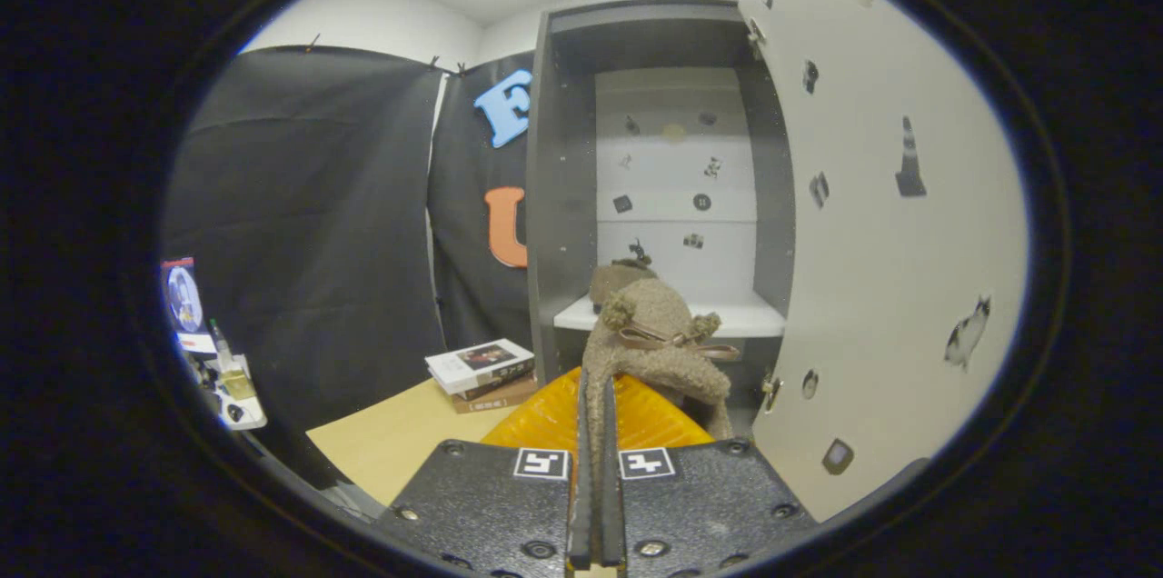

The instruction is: Open the shoe cabinet door, grab the shoes and put them into the shoe cabinet, then close the shoe cabinet door.

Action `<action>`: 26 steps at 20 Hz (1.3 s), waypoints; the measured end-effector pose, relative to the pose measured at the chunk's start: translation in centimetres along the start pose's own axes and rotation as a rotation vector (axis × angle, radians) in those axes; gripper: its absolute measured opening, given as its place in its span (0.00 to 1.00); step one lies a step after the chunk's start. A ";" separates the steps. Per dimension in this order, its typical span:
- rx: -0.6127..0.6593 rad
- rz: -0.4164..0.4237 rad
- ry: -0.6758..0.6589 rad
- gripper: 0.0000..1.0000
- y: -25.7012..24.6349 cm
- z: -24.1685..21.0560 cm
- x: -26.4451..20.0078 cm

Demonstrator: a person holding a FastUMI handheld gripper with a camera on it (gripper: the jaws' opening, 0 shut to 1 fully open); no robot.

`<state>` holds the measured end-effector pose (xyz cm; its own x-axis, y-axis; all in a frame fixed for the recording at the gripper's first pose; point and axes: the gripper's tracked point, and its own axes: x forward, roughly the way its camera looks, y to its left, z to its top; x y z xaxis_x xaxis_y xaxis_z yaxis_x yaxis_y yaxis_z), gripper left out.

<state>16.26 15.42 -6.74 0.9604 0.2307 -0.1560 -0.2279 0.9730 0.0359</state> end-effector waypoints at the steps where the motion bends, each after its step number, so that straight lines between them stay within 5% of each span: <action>1: -0.018 -0.008 -0.020 0.07 0.2 1.4 -0.2; 13: -0.089 -0.187 -0.099 0.07 -4.2 15.7 9.1; 19: -0.108 -0.290 -0.046 0.07 -8.2 14.5 17.4; 26: -0.115 -0.217 0.057 0.07 -9.7 7.3 27.3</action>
<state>45.82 12.30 -4.12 0.9790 0.0128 -0.2036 -0.0372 0.9925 -0.1166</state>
